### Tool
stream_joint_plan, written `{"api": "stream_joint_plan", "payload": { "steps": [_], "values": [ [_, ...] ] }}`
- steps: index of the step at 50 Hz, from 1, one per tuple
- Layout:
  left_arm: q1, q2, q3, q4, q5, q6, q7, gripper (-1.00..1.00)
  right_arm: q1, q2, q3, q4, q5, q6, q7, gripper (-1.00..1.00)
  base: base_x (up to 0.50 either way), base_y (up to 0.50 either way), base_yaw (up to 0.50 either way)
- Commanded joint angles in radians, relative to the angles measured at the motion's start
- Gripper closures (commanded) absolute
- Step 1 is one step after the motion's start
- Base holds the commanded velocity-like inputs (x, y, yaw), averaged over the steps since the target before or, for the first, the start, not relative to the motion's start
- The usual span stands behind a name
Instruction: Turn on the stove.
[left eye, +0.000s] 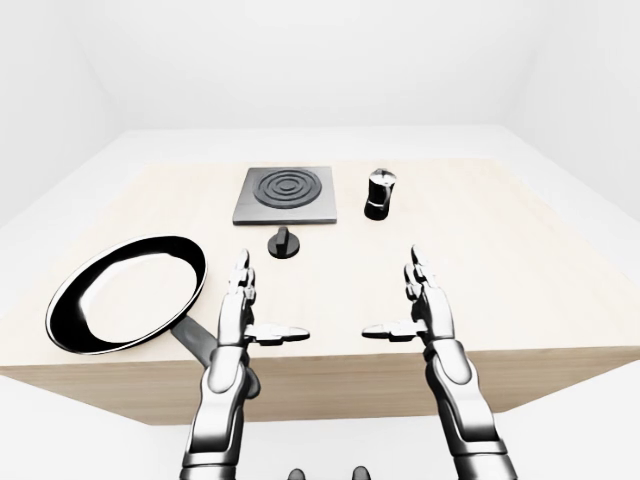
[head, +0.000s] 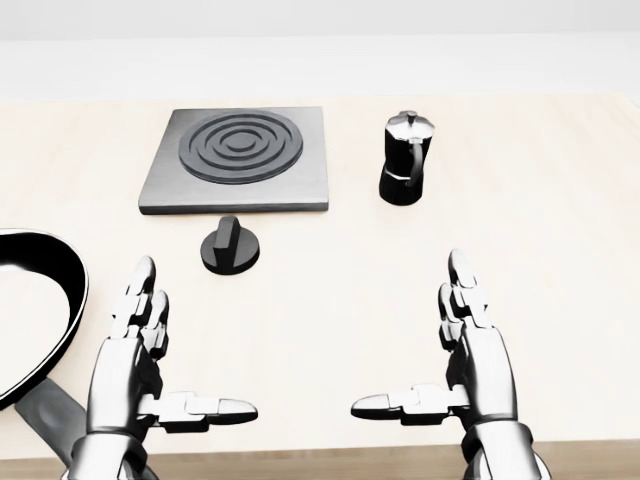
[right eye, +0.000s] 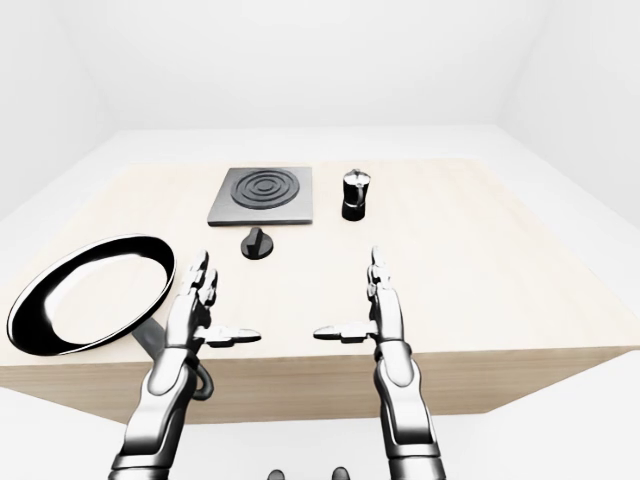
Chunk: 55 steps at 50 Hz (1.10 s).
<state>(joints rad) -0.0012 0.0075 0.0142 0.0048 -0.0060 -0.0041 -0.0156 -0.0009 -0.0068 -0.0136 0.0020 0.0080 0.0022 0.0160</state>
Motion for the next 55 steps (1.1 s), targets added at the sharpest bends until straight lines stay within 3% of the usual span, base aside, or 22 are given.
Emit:
{"api": "stream_joint_plan", "payload": {
  "steps": [1, 8, 9, 12, 19, 24, 34, 55],
  "values": [
    [-0.003, 0.011, 0.021, 0.018, -0.007, -0.015, -0.025, -1.00, 0.001, -0.010, -0.019, 0.001, 0.011, 0.004, 0.026, -1.00, 0.00, 0.00, 0.00],
    [0.003, 0.009, 0.017, -0.004, -0.005, 0.000, -0.023, -1.00, -0.003, -0.012, -0.020, 0.014, 0.012, -0.006, 0.030, -1.00, 0.00, 0.00, 0.00],
    [0.002, 0.009, 0.017, 0.010, -0.004, -0.013, -0.024, -1.00, -0.002, -0.012, -0.020, 0.012, 0.012, -0.005, 0.030, -1.00, 0.00, 0.00, 0.00],
    [0.003, 0.010, 0.017, -0.003, -0.004, -0.002, -0.024, -1.00, -0.001, -0.011, -0.021, 0.013, 0.013, -0.005, 0.031, -1.00, 0.00, 0.00, 0.00],
    [-0.005, 0.013, 0.023, 0.019, -0.007, -0.017, -0.027, -1.00, 0.001, -0.011, -0.018, 0.009, 0.006, -0.004, 0.030, -1.00, 0.00, 0.00, 0.00],
    [-0.004, 0.011, 0.020, 0.012, -0.004, -0.012, -0.026, -1.00, -0.001, -0.012, -0.019, 0.016, 0.006, -0.009, 0.032, -1.00, 0.06, 0.00, 0.00],
    [-0.004, 0.011, 0.020, 0.019, -0.003, -0.018, -0.026, -1.00, -0.001, -0.011, -0.019, 0.020, 0.007, -0.011, 0.033, -1.00, 0.36, 0.00, 0.00],
    [0.003, 0.009, 0.014, -0.002, 0.003, -0.002, -0.025, -1.00, -0.004, -0.012, -0.020, 0.028, 0.010, -0.014, 0.034, -1.00, 0.40, 0.00, 0.00]
  ]
}}
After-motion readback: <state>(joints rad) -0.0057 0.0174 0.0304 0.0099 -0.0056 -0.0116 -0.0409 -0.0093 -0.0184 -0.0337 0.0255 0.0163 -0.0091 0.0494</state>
